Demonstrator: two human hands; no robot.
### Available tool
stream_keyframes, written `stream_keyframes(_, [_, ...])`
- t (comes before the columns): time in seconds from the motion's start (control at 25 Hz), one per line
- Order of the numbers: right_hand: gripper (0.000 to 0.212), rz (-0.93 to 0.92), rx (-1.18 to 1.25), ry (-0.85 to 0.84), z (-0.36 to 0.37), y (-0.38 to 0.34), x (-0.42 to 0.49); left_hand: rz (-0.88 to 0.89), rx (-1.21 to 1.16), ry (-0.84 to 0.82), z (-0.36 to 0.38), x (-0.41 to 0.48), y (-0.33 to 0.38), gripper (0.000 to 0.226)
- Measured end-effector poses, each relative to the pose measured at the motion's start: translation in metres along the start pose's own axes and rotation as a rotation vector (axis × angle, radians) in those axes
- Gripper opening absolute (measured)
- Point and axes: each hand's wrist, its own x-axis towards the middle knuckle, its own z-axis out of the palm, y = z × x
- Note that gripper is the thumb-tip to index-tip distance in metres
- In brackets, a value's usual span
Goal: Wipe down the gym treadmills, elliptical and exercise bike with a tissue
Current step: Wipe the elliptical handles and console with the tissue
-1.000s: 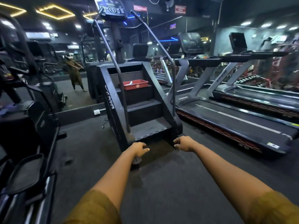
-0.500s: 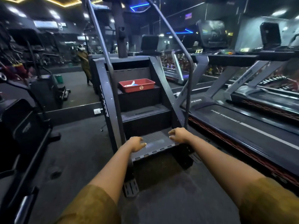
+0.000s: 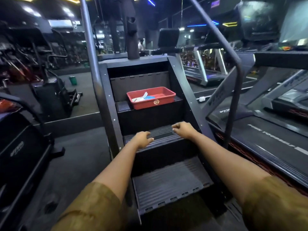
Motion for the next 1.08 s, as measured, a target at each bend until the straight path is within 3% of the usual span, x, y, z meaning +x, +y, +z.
stream_keyframes(0.4, [0.031, -0.159, 0.058, -0.040, -0.025, -0.013, 0.329, -0.169, -0.069, 0.246, -0.085, 0.262, -0.053, 0.046])
stream_keyframes(0.64, [0.036, -0.132, 0.149, -0.016, -0.003, -0.018, 0.452, -0.212, -0.065, 0.383, -0.099, 0.351, -0.078, 0.049])
stream_keyframes(0.92, [0.041, 0.037, 0.313, -0.126, 0.042, -0.020, 0.538, -0.132, 0.004, 0.275, -0.103, 0.444, -0.105, 0.055])
stream_keyframes(1.08, [0.048, -0.092, 0.238, -0.194, 0.063, -0.028, 0.556, -0.163, -0.036, 0.158, -0.090, 0.468, -0.119, 0.064])
